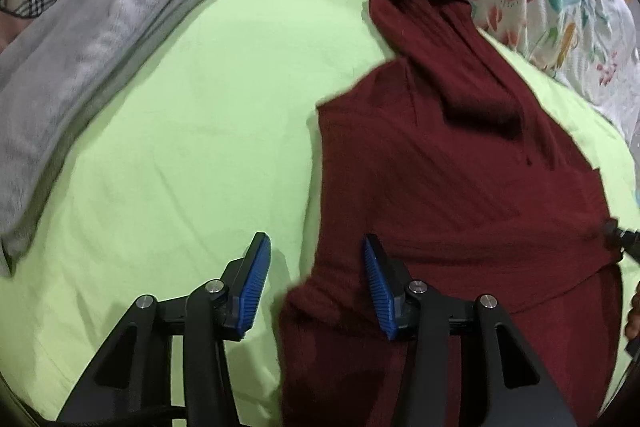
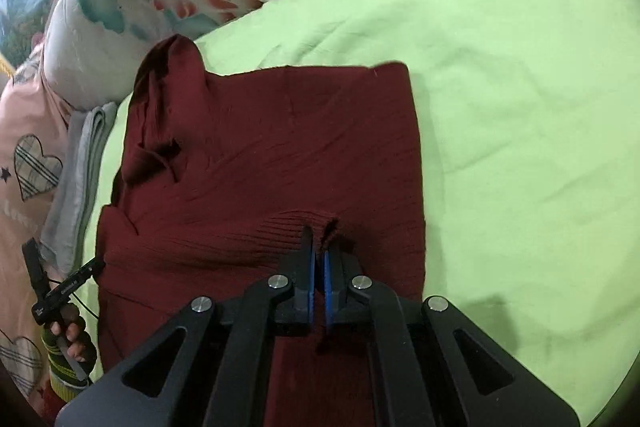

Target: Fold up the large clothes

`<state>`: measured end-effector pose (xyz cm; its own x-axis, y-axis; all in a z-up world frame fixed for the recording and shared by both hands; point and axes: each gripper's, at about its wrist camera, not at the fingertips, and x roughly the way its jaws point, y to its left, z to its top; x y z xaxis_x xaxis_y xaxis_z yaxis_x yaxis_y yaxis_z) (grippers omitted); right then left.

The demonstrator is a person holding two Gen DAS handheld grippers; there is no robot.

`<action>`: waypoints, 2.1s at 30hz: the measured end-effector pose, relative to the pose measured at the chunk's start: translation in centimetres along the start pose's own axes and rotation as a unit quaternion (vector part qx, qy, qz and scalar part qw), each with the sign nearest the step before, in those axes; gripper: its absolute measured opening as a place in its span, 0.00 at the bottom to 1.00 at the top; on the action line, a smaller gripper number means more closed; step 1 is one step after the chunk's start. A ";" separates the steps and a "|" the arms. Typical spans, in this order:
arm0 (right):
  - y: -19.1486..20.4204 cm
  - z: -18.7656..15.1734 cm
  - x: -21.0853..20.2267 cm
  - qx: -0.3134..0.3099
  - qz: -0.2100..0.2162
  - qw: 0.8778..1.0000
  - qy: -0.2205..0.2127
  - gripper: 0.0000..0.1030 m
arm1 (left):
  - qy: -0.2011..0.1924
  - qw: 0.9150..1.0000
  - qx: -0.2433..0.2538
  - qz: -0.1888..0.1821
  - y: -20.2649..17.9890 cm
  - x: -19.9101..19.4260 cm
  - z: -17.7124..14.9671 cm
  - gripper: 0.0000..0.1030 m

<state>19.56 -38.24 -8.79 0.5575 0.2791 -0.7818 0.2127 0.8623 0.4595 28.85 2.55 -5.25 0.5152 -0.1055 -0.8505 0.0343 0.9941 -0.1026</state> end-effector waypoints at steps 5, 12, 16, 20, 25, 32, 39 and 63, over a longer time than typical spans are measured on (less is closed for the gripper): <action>-0.6 0.4 -0.1 0.028 0.027 0.999 -0.008 0.22 | 0.014 0.999 0.006 -0.029 0.3 1.2 3.5 0.68; 0.6 -0.1 0.3 -0.005 0.020 1.000 -0.005 0.04 | 0.009 0.998 0.045 -0.042 -1.6 3.7 4.7 0.06; 0.7 0.9 -2.7 0.000 0.055 0.996 -0.071 0.03 | -0.082 0.996 0.005 -0.033 -0.9 0.7 4.0 0.05; 0.0 1.5 -0.9 0.009 0.008 0.999 -0.045 0.03 | -0.054 0.998 -0.008 0.007 -0.5 3.4 3.4 0.05; -0.6 0.8 0.5 0.022 -0.020 0.999 -0.022 0.05 | -0.042 0.999 -0.019 0.009 0.4 3.8 3.4 0.09; 0.0 1.3 -3.4 0.035 -0.019 0.996 -0.081 0.10 | -0.019 0.999 -0.044 0.016 2.3 1.8 2.9 0.33; 4.3 4.2 -1.2 -0.011 0.042 0.997 -0.069 0.37 | -0.030 0.998 -0.052 -0.015 1.6 0.0 4.8 0.38; 18.9 21.5 17.6 -0.169 0.123 0.977 -0.033 0.52 | -0.050 0.998 0.013 -0.045 -3.9 11.0 23.0 0.55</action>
<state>50.61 -26.15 -4.81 0.6120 0.4769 -0.6309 -0.2045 0.8661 0.4562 54.07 -1.95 -2.32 0.5914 -0.1927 -0.7830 0.1061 0.9812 -0.1613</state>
